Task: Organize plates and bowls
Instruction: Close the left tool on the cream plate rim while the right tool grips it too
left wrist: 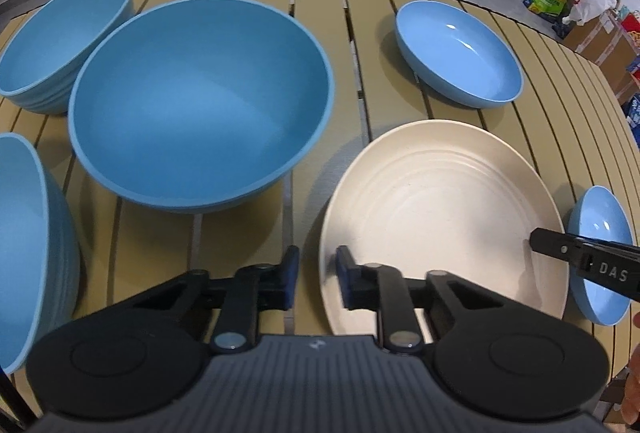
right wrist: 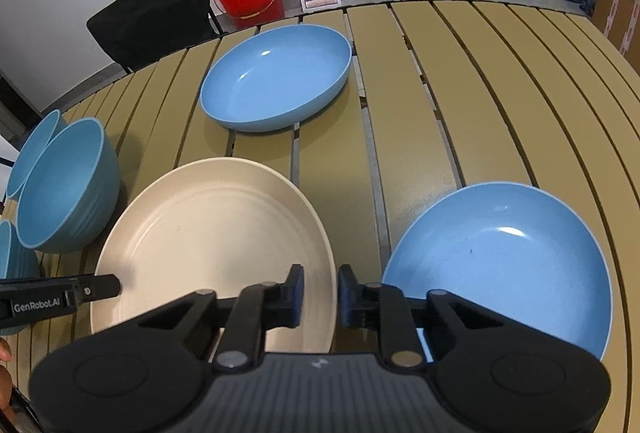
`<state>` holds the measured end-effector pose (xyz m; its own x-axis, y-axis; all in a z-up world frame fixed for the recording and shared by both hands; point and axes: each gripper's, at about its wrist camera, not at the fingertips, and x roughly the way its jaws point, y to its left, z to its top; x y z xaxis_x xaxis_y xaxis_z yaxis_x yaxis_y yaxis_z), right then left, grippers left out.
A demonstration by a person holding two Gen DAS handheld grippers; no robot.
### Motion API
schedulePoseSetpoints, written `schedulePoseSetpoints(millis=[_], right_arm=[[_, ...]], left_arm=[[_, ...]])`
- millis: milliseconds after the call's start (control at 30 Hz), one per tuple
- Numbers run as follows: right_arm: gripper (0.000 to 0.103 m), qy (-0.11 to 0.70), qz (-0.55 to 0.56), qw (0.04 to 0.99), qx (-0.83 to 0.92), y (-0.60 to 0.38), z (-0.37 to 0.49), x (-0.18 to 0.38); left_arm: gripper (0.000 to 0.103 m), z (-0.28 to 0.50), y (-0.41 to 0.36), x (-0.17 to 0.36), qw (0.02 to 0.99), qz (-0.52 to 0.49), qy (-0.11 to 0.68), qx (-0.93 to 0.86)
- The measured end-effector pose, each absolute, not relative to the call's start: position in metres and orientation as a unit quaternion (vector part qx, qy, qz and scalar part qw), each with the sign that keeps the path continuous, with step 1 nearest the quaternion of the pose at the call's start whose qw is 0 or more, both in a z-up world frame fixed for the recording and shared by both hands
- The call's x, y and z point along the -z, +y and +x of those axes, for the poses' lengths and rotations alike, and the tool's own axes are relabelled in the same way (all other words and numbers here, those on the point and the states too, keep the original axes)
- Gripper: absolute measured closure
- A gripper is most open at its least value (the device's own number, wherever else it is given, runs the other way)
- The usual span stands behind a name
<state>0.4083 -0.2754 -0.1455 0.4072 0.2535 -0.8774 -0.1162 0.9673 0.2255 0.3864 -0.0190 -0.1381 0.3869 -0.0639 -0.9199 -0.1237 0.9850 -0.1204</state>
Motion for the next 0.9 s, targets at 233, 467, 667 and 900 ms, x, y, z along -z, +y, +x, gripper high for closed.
schedulePoseSetpoints(millis=[233,467,667,900], right_arm=[[0.093,0.531,0.074,0.836,-0.111,-0.277,0.404,0.146],[0.096,0.527,0.085,0.838,-0.113,-0.277,0.396,0.143],[0.096,0.522,0.090,0.840,-0.116,-0.274,0.383,0.135],[0.096,0.513,0.094,0.844,-0.125,-0.266,0.365,0.120]], left_arm=[[0.093,0.386,-0.023,0.138,0.832,-0.078,0.549,-0.019],[0.093,0.378,-0.020,0.132,0.836,-0.072,0.543,-0.027],[0.093,0.366,-0.016,0.121,0.839,-0.070,0.539,-0.030],[0.093,0.342,-0.008,0.104,0.847,-0.063,0.526,-0.036]])
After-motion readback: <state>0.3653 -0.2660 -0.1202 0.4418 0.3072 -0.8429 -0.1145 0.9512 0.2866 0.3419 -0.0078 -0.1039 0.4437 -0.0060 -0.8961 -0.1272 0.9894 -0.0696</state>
